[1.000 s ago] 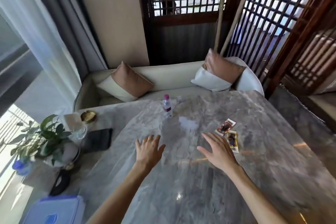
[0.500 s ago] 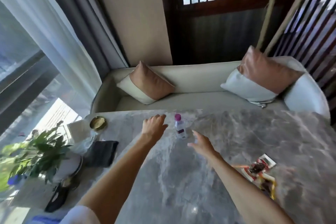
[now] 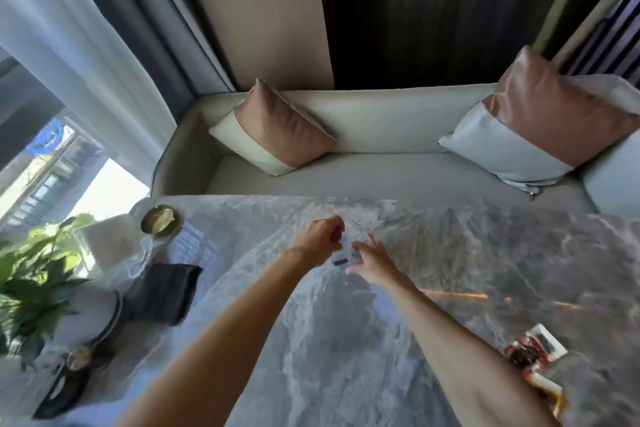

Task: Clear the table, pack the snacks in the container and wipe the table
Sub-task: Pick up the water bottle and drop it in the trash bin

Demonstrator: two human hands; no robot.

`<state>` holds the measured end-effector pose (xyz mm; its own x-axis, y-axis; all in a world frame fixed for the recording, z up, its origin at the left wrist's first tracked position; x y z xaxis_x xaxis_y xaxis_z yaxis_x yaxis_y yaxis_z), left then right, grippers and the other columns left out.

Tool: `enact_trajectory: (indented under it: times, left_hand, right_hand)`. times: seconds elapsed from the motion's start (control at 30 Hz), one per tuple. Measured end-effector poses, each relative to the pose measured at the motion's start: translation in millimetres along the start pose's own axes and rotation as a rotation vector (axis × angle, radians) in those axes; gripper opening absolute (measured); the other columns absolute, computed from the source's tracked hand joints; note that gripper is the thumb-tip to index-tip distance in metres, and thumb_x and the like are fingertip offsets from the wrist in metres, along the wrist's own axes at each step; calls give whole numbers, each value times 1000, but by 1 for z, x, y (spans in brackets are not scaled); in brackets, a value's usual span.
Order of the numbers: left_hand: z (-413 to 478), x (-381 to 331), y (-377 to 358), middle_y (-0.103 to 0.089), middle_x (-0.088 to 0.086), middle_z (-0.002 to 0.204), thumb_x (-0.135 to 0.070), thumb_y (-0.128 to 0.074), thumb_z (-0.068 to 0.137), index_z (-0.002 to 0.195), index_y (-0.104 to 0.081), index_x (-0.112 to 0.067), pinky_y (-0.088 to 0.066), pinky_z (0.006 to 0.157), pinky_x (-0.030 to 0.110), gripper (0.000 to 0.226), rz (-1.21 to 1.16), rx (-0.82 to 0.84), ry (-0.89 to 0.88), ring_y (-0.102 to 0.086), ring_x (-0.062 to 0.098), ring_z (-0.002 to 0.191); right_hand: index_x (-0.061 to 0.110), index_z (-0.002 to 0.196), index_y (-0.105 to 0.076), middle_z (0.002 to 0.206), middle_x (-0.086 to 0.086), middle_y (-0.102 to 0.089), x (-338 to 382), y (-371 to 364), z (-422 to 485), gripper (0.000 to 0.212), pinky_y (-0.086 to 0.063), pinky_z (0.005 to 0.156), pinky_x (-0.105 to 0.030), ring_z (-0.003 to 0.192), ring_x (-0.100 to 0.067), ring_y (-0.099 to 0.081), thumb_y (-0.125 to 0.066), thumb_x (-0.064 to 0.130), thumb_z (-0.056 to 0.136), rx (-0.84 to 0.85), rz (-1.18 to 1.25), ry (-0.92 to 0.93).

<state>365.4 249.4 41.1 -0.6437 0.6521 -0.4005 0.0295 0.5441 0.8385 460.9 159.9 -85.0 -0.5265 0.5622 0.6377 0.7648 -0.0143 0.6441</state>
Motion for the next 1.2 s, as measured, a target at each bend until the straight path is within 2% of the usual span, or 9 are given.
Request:
enact_trajectory:
  times: [0.13,0.23,0.37,0.47,0.67,0.83,0.9,1.03,1.2]
  left_hand:
    - [-20,17,10,-64,15,103,-6,-66,85,110,-59,1,-47,85,37,26,-265,-152,46,-59,27,93]
    - [-56,46,18,-54,14,99,4,-63,86,111,-58,4,-52,84,43,26,-735,-181,156,-54,27,88]
    - [-117,77,18,-58,19,110,0,-62,89,112,-57,-1,-56,92,44,23,-1163,-194,229,-64,32,98]
    - [-163,94,10,-66,17,113,0,-61,90,113,-58,-3,-57,91,43,24,-1343,-232,231,-70,27,99]
    - [-276,138,-2,-67,17,107,-2,-60,87,100,-63,-12,-61,80,35,16,-1610,-288,186,-71,26,93]
    - [-397,204,-14,-69,16,103,-10,-66,78,102,-65,-15,-61,78,37,24,-1761,-377,147,-73,26,90]
    - [-435,223,-20,-70,15,105,-11,-67,78,103,-66,-16,-60,78,36,26,-1788,-412,170,-73,28,92]
    - [-524,259,-33,-68,18,113,-11,-66,78,111,-63,-13,-61,74,36,33,-1819,-569,262,-72,31,96]
    - [-608,269,-52,-64,21,121,-7,-58,89,124,-55,-4,-59,85,46,35,-1811,-847,383,-64,38,109]
  right_hand:
    - [27,137,-49,161,-7,-16,1,12,-8,62,-21,119,-40,151,-24,-9,-75,29,81,131,109,36]
    - [30,140,-42,157,1,-28,10,24,-27,64,-38,108,-35,143,-20,-30,-72,36,84,291,282,11]
    - [30,130,-56,144,0,-47,36,33,-65,64,-49,100,-36,135,-18,-44,-81,40,72,192,553,0]
    - [28,126,-59,139,6,-53,63,29,-102,82,-41,103,-28,134,-12,-44,-84,58,52,49,591,11]
    - [28,136,-53,140,14,-49,139,-12,-197,76,-41,88,-11,128,-4,-43,-81,48,68,-7,584,60]
    - [20,141,-49,137,11,-50,217,-78,-273,83,-46,72,0,96,26,-55,-79,40,65,70,684,114]
    - [15,141,-48,139,5,-51,237,-101,-289,84,-48,73,-3,95,22,-58,-79,34,65,112,699,119]
    - [18,141,-49,143,0,-53,283,-163,-315,78,-50,97,-19,122,-3,-56,-80,31,70,257,657,144]
    - [33,131,-58,134,6,-56,319,-225,-323,68,-56,86,-21,123,-13,-59,-84,33,69,468,731,157]
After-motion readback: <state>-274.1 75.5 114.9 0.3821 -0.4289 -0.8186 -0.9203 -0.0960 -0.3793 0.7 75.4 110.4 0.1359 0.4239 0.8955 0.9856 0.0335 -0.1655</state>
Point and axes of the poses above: each hand's wrist, its own z-axis towards the middle knuckle, its own y-axis out of the back of the hand, x = y × z, the point moved 3 cm from there along z, towards the middle knuckle
